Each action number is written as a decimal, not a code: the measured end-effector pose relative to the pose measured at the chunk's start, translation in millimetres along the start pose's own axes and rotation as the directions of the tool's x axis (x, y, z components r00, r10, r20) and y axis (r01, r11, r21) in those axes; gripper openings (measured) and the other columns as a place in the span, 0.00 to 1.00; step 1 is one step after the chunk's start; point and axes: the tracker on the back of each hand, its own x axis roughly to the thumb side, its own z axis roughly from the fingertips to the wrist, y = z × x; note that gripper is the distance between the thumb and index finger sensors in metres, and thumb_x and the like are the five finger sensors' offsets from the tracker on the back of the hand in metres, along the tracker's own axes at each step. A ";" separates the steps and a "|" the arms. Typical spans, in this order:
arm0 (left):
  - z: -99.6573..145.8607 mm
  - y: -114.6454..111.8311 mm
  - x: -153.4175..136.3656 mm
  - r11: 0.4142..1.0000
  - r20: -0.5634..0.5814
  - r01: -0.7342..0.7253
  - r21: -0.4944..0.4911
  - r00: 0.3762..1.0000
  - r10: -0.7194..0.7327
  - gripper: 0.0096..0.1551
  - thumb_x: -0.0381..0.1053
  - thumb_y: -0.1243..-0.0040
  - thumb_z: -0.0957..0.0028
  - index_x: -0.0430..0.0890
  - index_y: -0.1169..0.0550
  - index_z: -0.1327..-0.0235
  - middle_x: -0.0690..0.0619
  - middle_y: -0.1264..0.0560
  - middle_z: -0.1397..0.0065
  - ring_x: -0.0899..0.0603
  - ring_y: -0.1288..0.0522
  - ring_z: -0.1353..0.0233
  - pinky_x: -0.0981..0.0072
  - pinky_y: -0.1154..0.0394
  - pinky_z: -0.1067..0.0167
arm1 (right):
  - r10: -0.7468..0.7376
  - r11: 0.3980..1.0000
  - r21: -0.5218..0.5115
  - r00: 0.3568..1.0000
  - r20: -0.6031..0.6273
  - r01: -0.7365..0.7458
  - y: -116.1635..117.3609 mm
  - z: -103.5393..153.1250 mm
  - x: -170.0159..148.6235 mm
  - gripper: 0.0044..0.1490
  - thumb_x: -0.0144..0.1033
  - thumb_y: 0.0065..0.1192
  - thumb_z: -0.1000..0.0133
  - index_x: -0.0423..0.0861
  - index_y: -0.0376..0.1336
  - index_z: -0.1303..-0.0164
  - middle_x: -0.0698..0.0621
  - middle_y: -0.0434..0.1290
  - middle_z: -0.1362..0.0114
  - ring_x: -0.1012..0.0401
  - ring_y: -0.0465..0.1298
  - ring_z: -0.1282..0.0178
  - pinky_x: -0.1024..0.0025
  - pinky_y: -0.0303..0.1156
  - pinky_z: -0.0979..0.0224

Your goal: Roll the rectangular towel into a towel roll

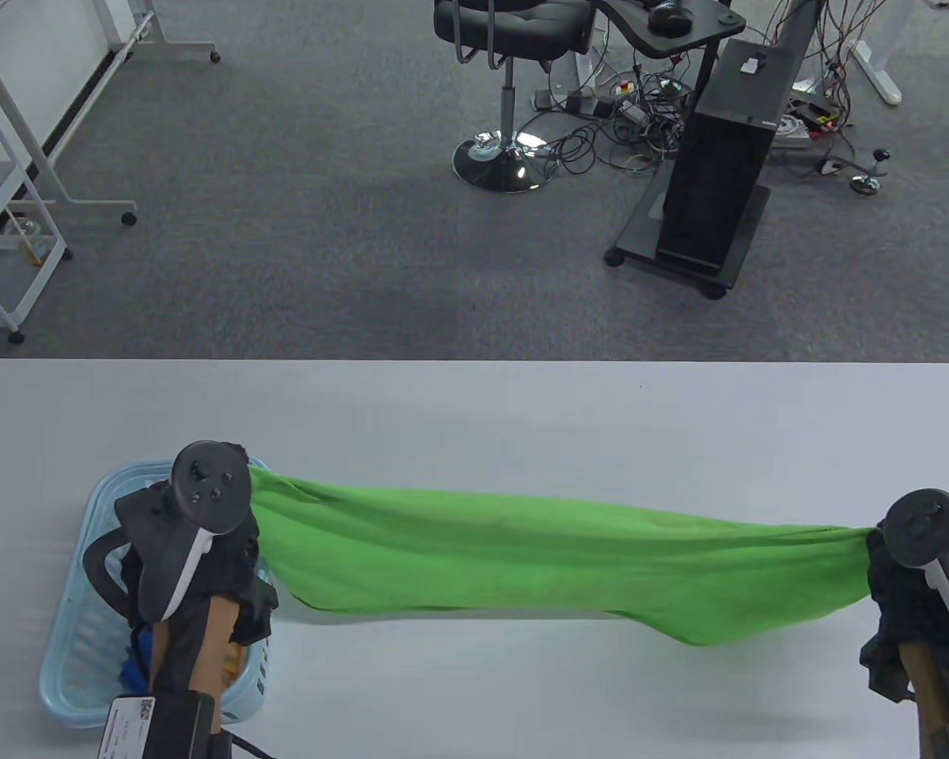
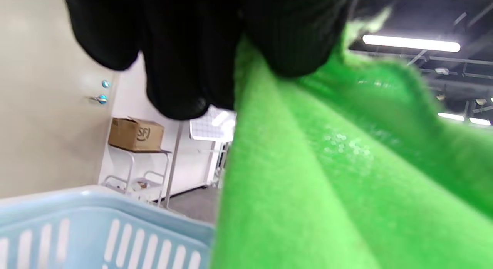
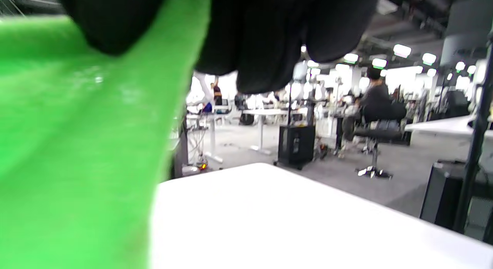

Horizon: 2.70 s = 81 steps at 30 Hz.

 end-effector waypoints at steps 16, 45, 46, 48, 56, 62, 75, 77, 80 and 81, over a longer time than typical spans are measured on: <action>-49.2 -32.6 45.5 0.993 -0.054 -0.112 -0.040 0.992 0.110 0.23 0.57 0.37 0.57 0.45 0.06 0.66 0.45 0.18 0.42 0.51 0.18 0.69 0.52 0.19 0.61 | -0.520 0.788 0.152 0.778 -0.351 0.596 44.3 -44.1 -2.0 0.25 0.44 0.67 0.63 0.51 0.79 0.58 0.48 0.76 0.48 0.70 0.78 0.84 0.70 0.83 0.68; 10.5 -82.3 3.0 0.986 0.010 0.061 -0.155 0.998 -0.061 0.21 0.57 0.35 0.57 0.53 0.08 0.59 0.43 0.27 0.25 0.31 0.31 0.29 0.36 0.34 0.36 | -0.598 0.779 0.152 0.793 -0.112 0.609 99.0 -1.9 -71.1 0.26 0.43 0.62 0.60 0.57 0.73 0.52 0.50 0.70 0.43 0.60 0.81 0.57 0.51 0.73 0.37; 10.7 -83.7 4.9 0.981 0.016 0.093 -0.171 0.996 -0.091 0.21 0.57 0.35 0.57 0.53 0.08 0.58 0.42 0.27 0.25 0.31 0.31 0.29 0.36 0.35 0.35 | -0.551 0.817 0.140 0.829 -0.098 0.560 96.6 -2.4 -68.6 0.26 0.43 0.62 0.61 0.57 0.73 0.52 0.50 0.71 0.44 0.61 0.81 0.58 0.52 0.74 0.37; 10.4 -87.5 10.4 0.970 0.026 0.165 -0.181 0.986 -0.163 0.21 0.58 0.35 0.56 0.53 0.09 0.57 0.42 0.28 0.24 0.31 0.32 0.28 0.36 0.36 0.34 | -0.455 0.882 0.110 0.889 -0.054 0.459 93.7 -5.2 -61.5 0.26 0.44 0.63 0.61 0.57 0.73 0.52 0.51 0.72 0.47 0.61 0.81 0.61 0.52 0.75 0.39; -3.8 -113.4 45.9 0.864 0.064 0.456 -0.211 0.889 -0.454 0.21 0.58 0.38 0.53 0.52 0.10 0.55 0.42 0.33 0.21 0.30 0.38 0.24 0.35 0.41 0.30 | -0.265 0.958 0.105 0.963 -0.041 0.268 110.2 -27.7 -35.0 0.28 0.45 0.63 0.62 0.56 0.72 0.51 0.51 0.74 0.48 0.60 0.82 0.62 0.52 0.75 0.39; -14.2 -135.7 67.6 0.786 0.111 0.572 -0.234 0.819 -0.563 0.24 0.56 0.38 0.53 0.51 0.13 0.49 0.42 0.36 0.19 0.30 0.42 0.23 0.34 0.43 0.30 | -0.230 0.957 0.163 0.970 -0.073 0.239 131.8 -40.8 -19.9 0.35 0.46 0.63 0.62 0.54 0.68 0.42 0.50 0.71 0.40 0.58 0.82 0.53 0.50 0.73 0.36; -7.3 -145.8 78.9 0.724 0.287 0.660 -0.200 0.746 -0.601 0.22 0.53 0.36 0.56 0.64 0.18 0.47 0.47 0.41 0.17 0.31 0.48 0.19 0.34 0.47 0.27 | -0.221 0.951 0.208 0.974 -0.055 0.227 111.3 -32.5 -13.3 0.51 0.55 0.61 0.63 0.49 0.56 0.27 0.44 0.52 0.23 0.47 0.60 0.23 0.39 0.55 0.24; -7.4 -149.0 78.7 0.720 0.289 0.666 -0.197 0.741 -0.606 0.24 0.60 0.42 0.58 0.58 0.12 0.53 0.46 0.39 0.17 0.31 0.48 0.19 0.33 0.48 0.27 | -0.214 0.952 0.215 0.976 -0.031 0.215 105.9 -29.5 -7.8 0.50 0.55 0.61 0.63 0.48 0.57 0.28 0.44 0.52 0.23 0.47 0.60 0.23 0.39 0.55 0.24; -11.3 -151.7 74.3 0.727 0.273 0.651 -0.218 0.756 -0.595 0.33 0.66 0.50 0.61 0.54 0.09 0.57 0.45 0.38 0.17 0.30 0.48 0.20 0.32 0.48 0.28 | -0.199 0.950 0.246 0.980 0.006 0.192 99.9 -23.2 2.5 0.49 0.55 0.61 0.62 0.48 0.59 0.29 0.44 0.53 0.23 0.46 0.60 0.23 0.38 0.54 0.24; -11.7 -151.4 71.4 0.733 0.264 0.639 -0.235 0.768 -0.584 0.36 0.67 0.52 0.62 0.53 0.09 0.57 0.44 0.38 0.17 0.30 0.48 0.19 0.32 0.49 0.28 | -0.194 0.951 0.253 0.981 0.031 0.180 98.1 -20.6 7.6 0.49 0.55 0.61 0.62 0.47 0.59 0.29 0.44 0.53 0.23 0.46 0.61 0.23 0.38 0.54 0.24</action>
